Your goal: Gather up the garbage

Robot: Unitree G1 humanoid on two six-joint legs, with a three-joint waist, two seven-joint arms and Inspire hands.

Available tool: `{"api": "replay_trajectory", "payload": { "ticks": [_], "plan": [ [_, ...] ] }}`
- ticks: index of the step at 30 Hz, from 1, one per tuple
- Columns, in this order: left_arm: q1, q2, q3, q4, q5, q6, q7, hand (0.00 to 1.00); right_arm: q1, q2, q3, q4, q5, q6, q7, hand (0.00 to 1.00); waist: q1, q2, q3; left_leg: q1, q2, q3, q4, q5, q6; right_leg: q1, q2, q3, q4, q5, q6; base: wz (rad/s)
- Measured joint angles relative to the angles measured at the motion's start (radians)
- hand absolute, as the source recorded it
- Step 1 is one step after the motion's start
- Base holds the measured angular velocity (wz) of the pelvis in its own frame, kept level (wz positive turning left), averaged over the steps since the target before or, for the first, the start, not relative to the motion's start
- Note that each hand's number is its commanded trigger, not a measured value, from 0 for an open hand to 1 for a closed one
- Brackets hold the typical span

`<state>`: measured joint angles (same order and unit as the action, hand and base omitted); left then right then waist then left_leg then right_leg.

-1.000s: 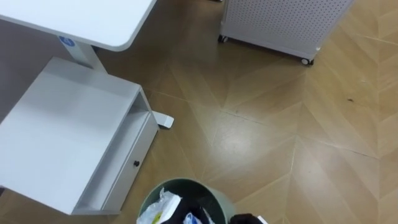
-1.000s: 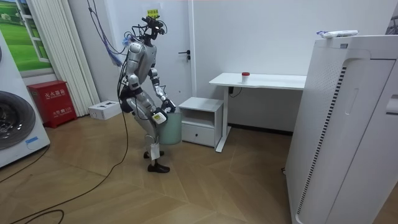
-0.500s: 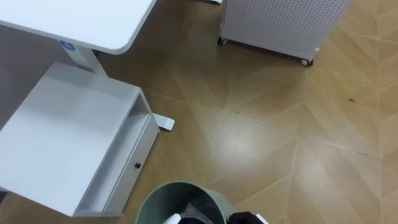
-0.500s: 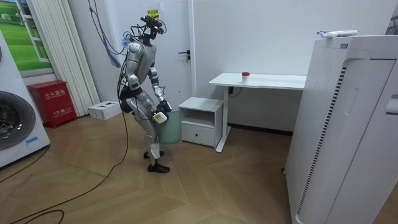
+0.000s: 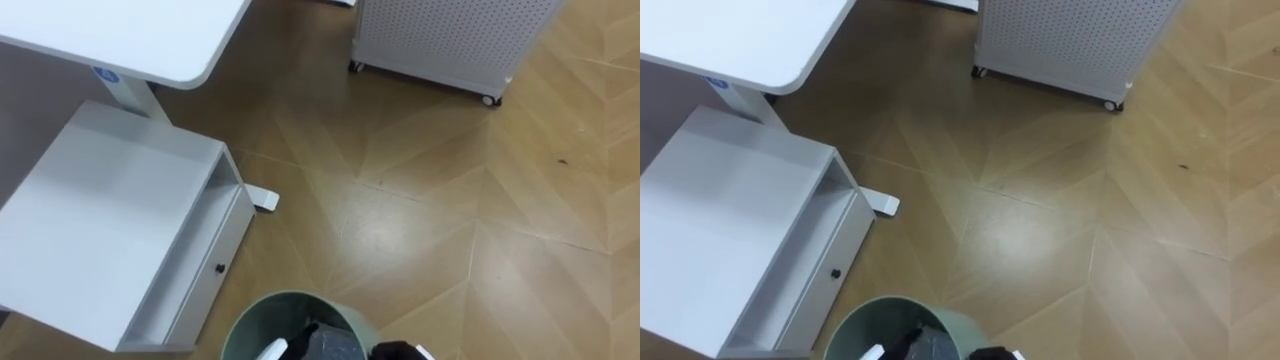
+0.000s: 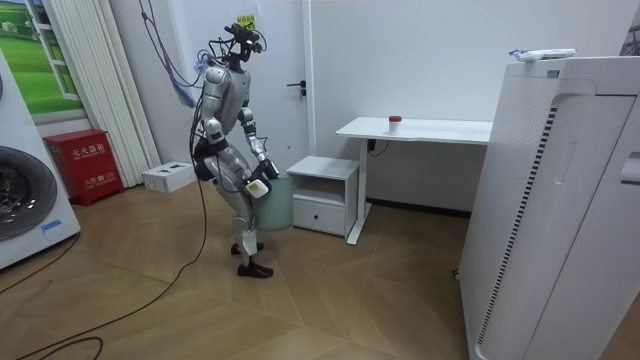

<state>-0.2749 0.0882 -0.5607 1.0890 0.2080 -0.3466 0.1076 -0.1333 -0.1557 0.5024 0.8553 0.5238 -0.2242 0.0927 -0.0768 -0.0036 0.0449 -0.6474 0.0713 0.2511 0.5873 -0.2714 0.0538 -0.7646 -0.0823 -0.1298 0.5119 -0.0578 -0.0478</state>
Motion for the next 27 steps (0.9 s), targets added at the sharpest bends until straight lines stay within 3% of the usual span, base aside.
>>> {"api": "replay_trajectory", "payload": {
  "ticks": [7,13,15,19,22,24,27],
  "plan": [
    [0.027,0.005,0.036,-0.038,0.03,-0.004,0.037,0.0,-0.004,-0.01,-0.079,0.044,0.07,-0.002,-0.003,1.0,0.002,-0.009,0.0041,0.126,-0.014,0.007,-0.077,0.012,-0.005,0.108,0.005,0.015,-0.035,-0.006,0.009,-0.02],
    [0.093,0.053,0.142,-0.232,0.05,-0.041,0.048,0.0,0.004,-0.011,-0.184,0.021,0.066,-0.005,-0.008,1.0,0.002,-0.016,0.0039,0.226,-0.015,0.007,-0.133,0.013,-0.008,0.214,0.027,0.014,-0.101,-0.002,0.016,-0.05],
    [0.147,0.078,0.177,-0.337,0.088,-0.053,0.076,0.0,0.034,-0.014,-0.218,-0.038,0.051,-0.015,-0.012,1.0,0.0,-0.019,0.0012,0.278,-0.016,0.005,-0.165,0.014,-0.011,0.258,0.032,0.013,-0.123,-0.005,0.019,-0.08],
    [0.22,0.093,0.224,-0.449,0.11,-0.059,0.1,0.0,0.116,-0.021,-0.25,-0.135,0.016,-0.039,-0.018,1.0,0.006,-0.015,-0.0055,0.367,-0.015,-0.004,-0.206,0.015,-0.016,0.347,0.038,0.0,-0.162,-0.011,0.026,0.04],
    [0.283,0.108,0.264,-0.583,0.106,-0.059,0.111,0.0,0.151,-0.023,-0.263,-0.142,0.011,-0.048,-0.018,1.0,0.006,-0.013,-0.0133,0.441,-0.017,-0.004,-0.248,0.015,-0.017,0.418,0.043,0.002,-0.191,-0.016,0.034,0.0],
    [0.328,0.112,0.299,-0.697,0.098,-0.076,0.138,0.0,0.205,-0.024,-0.289,-0.203,-0.014,-0.047,-0.026,1.0,0.007,-0.013,-0.0242,0.491,-0.018,-0.004,-0.276,0.015,-0.018,0.464,0.044,-0.008,-0.209,-0.019,0.038,0.0],
    [0.379,0.113,0.366,-0.813,0.098,-0.09,0.15,0.0,0.249,-0.025,-0.344,-0.238,-0.066,-0.048,-0.028,1.0,0.01,-0.013,-0.0303,0.555,-0.017,-0.002,-0.3,0.015,-0.019,0.525,0.051,-0.01,-0.231,-0.02,0.039,-0.05]
  ]
}}
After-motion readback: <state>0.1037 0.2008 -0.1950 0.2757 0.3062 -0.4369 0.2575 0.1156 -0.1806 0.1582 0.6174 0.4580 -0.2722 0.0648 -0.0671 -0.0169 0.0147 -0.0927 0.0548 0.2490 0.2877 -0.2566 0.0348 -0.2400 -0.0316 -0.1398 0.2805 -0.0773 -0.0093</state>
